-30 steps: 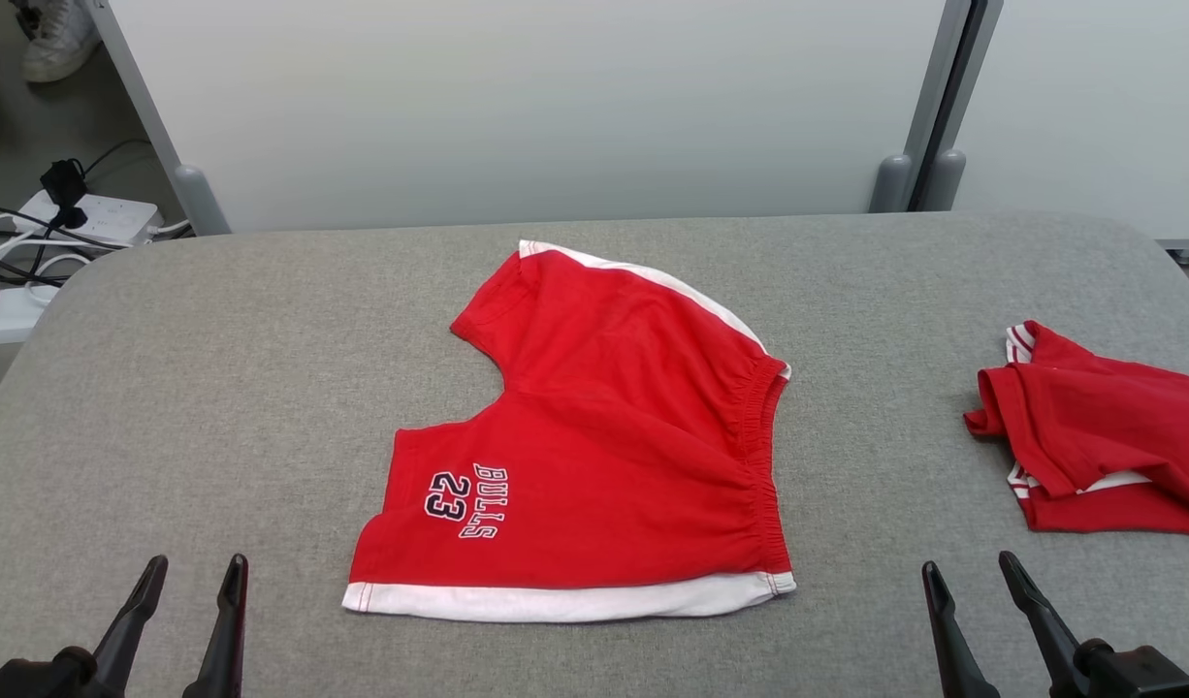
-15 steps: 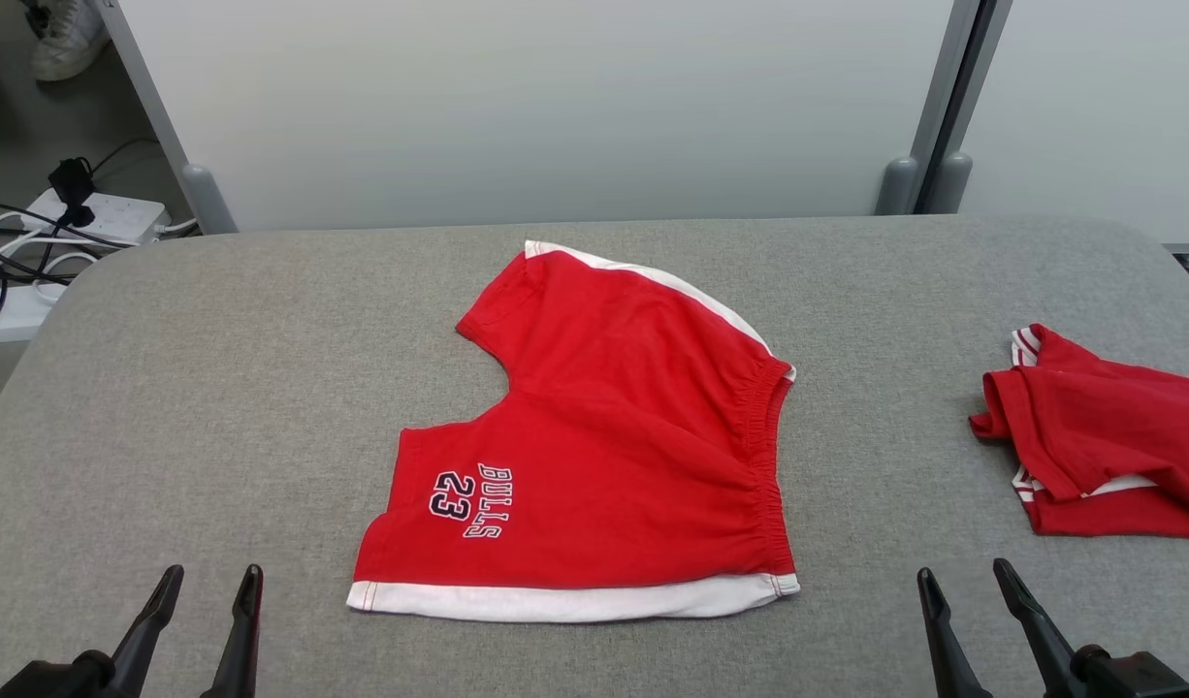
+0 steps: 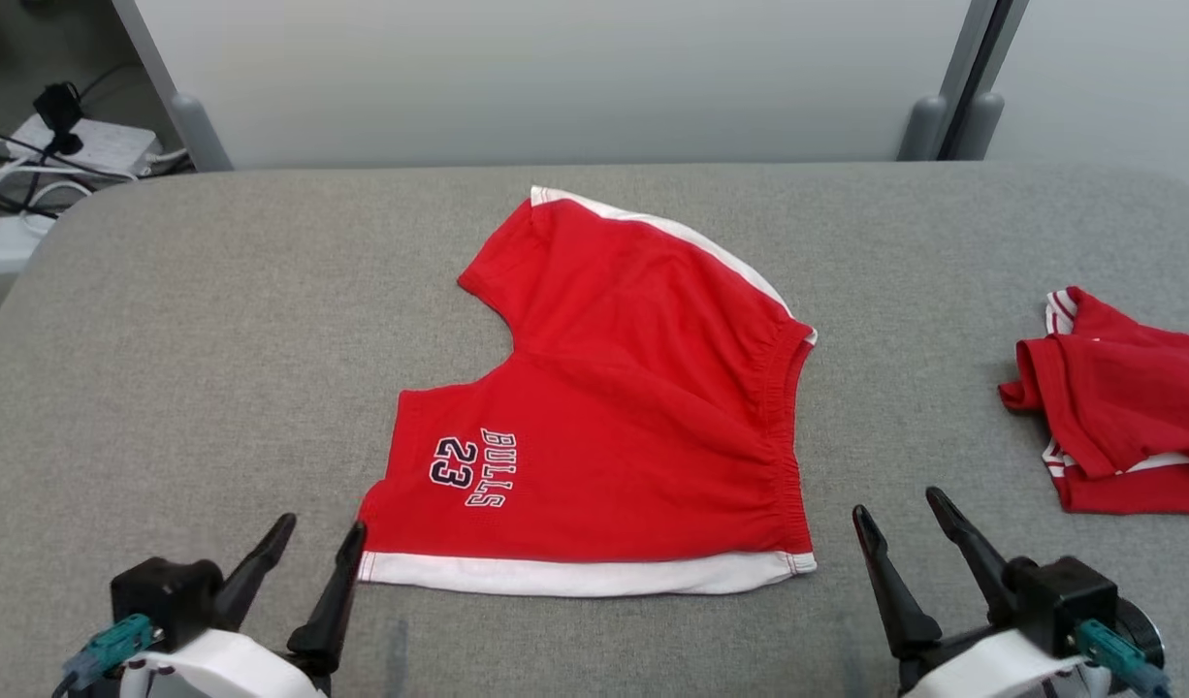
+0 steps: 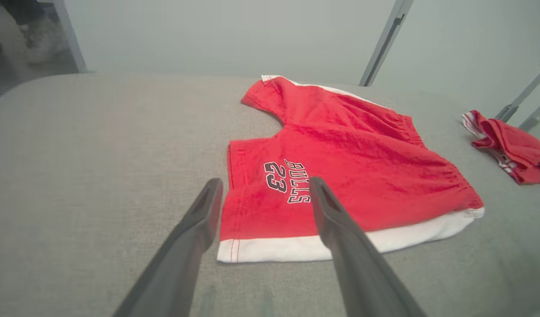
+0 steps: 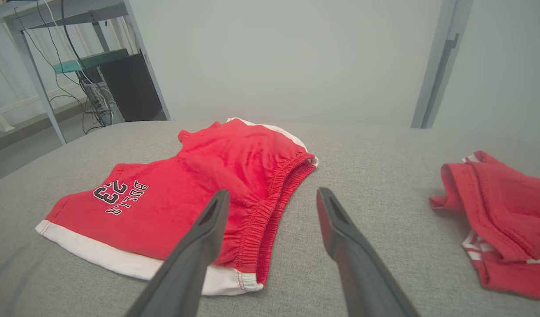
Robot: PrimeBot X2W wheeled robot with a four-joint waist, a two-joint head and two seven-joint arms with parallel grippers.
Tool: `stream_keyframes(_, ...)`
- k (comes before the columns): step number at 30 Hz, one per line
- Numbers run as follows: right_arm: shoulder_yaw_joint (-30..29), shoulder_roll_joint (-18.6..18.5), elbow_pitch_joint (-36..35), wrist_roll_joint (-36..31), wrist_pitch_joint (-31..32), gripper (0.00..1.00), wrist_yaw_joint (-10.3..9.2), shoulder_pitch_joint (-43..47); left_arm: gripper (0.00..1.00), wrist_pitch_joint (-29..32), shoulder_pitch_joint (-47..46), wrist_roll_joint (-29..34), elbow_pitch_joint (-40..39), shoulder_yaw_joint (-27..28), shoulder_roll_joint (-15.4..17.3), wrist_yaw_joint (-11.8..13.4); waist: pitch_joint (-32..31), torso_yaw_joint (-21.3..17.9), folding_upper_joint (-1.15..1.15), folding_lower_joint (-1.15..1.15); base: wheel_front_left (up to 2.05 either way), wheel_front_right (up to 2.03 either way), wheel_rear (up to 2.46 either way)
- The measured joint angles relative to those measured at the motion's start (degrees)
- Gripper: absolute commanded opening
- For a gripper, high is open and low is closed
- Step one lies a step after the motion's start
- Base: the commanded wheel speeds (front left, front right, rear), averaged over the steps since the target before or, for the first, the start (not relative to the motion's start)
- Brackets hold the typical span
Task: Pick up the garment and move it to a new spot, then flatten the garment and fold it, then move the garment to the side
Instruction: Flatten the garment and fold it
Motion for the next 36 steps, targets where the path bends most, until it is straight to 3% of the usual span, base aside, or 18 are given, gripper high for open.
stream_keyframes(11,6.06,-2.53,8.49,0.40,1.32,1.00,0.00,-8.56,1.00,0.45,-7.16,-3.12,13.99,-2.61,-4.05,-6.93,8.70,0.05,0.00,0.00,0.00,0.00,0.00)
stream_keyframes(29,12.59,-2.98,15.61,1.81,0.82,1.00,0.00,-11.61,1.00,-1.44,-12.93,-5.92,26.07,-3.87,-7.01,-13.45,13.10,0.05,0.00,0.00,0.00,0.00,0.00)
stream_keyframes(30,12.80,-3.00,15.96,2.02,0.89,0.87,0.00,-11.82,1.00,-0.92,-13.19,-6.35,26.43,-4.04,-7.00,-13.59,13.12,0.03,0.00,0.00,0.00,0.00,0.00)
stream_keyframes(31,12.90,-3.01,16.17,2.40,0.94,0.47,0.00,-12.06,0.89,-0.70,-13.34,-6.60,26.58,-4.15,-6.92,-13.73,13.11,0.02,0.00,0.00,0.00,0.00,0.00)
stream_keyframes(32,12.98,-3.07,16.28,2.67,0.97,0.21,0.00,-12.23,0.48,-0.62,-13.36,-6.72,26.73,-4.15,-6.91,-14.02,13.09,-0.01,0.00,0.00,0.00,0.00,0.00)
stream_keyframes(33,12.99,-3.07,16.49,2.77,1.36,0.00,0.00,-12.34,0.17,-0.19,-13.45,-7.03,26.83,-4.22,-6.81,-14.03,13.08,-0.05,0.00,0.00,0.00,0.00,0.00)
stream_keyframes(34,12.98,-3.05,16.81,2.93,1.36,0.00,0.00,-12.35,0.00,-0.03,-13.59,-7.14,26.85,-4.20,-6.72,-14.03,13.02,-0.07,0.00,0.00,0.00,0.00,0.00)
stream_keyframes(36,12.72,-3.07,17.26,3.42,1.35,0.00,0.00,-12.43,0.00,0.79,-13.62,-7.59,26.85,-4.52,-6.54,-14.14,12.80,-0.07,0.00,0.00,0.00,0.00,0.00)
